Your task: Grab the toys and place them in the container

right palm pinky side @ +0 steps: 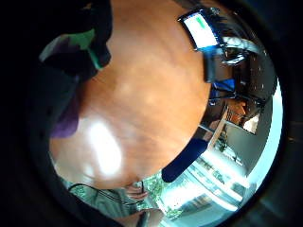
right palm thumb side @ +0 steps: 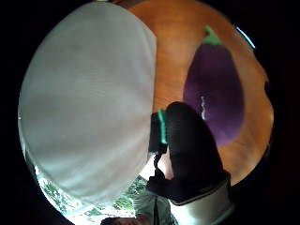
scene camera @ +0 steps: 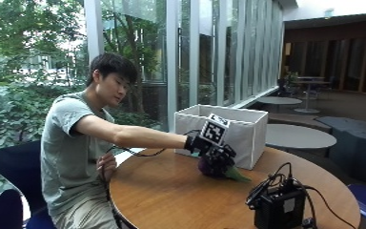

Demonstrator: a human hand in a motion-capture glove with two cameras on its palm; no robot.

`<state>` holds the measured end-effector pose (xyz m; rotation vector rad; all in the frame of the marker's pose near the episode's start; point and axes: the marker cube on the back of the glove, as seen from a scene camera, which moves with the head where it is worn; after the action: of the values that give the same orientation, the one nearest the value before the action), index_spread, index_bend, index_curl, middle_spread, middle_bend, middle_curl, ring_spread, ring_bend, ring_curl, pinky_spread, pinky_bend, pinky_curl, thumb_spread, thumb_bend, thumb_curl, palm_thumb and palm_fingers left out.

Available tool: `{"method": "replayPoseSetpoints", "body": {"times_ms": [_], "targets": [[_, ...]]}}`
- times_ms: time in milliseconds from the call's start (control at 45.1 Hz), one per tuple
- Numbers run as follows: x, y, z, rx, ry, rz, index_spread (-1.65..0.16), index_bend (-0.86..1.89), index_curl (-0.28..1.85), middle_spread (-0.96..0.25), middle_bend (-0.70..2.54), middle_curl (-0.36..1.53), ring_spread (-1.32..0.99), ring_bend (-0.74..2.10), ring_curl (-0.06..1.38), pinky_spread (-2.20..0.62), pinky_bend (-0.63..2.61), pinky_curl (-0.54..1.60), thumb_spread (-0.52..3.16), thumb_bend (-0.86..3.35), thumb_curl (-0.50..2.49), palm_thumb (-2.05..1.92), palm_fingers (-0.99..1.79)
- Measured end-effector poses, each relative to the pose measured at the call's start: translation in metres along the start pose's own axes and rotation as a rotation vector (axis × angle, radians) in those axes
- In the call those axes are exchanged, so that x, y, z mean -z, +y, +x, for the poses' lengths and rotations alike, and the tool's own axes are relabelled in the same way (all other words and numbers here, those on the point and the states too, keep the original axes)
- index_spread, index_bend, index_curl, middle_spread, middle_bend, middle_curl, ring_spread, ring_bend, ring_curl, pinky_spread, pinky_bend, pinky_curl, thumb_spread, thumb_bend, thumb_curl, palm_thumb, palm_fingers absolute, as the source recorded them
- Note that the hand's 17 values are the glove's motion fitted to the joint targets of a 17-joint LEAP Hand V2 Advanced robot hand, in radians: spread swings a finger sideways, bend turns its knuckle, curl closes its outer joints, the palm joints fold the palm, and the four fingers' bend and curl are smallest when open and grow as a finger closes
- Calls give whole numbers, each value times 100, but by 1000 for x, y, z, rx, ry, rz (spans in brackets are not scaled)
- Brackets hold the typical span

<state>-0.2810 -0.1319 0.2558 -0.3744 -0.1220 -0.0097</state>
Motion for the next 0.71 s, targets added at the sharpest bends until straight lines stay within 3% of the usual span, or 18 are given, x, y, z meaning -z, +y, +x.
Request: {"method": "replayPoseSetpoints", "body": {"times_ms": [67,111,200,222,244,399,466,599,710], "targets": [[-27,-5,-7,7,-23,-35,-16,-3,7,4,13,31,-3,84,46,-6,134,39,144,-2,26,-2,-10],[-36,-6,-10,25,-74,-26,-15,-9,4,5,13,31,-8,109,52,-13,140,40,143,-1,27,0,3],[-43,-6,-16,17,-110,85,-15,-13,-2,7,16,30,-17,146,59,-26,160,43,148,6,30,13,25],[-43,-6,-18,8,-105,112,-15,-13,-3,7,15,29,-18,145,57,-27,160,42,146,3,29,8,15],[-43,-6,-20,-1,-95,135,-16,-6,-1,7,26,33,-20,151,60,-29,164,44,149,13,35,28,36],[-39,-10,-21,-18,-75,277,-15,5,0,3,48,41,-28,151,62,-35,156,44,125,25,52,62,45],[-37,-13,-16,-29,-137,322,-15,16,2,-3,60,46,-30,150,61,-36,146,41,112,26,57,69,62],[-32,-17,-6,-37,-226,346,-19,21,3,-11,79,54,-32,143,57,-37,134,39,93,26,66,75,82],[-16,-10,2,-19,-157,341,-23,33,6,-17,85,59,-32,137,56,-37,124,38,80,26,73,76,94]]}}
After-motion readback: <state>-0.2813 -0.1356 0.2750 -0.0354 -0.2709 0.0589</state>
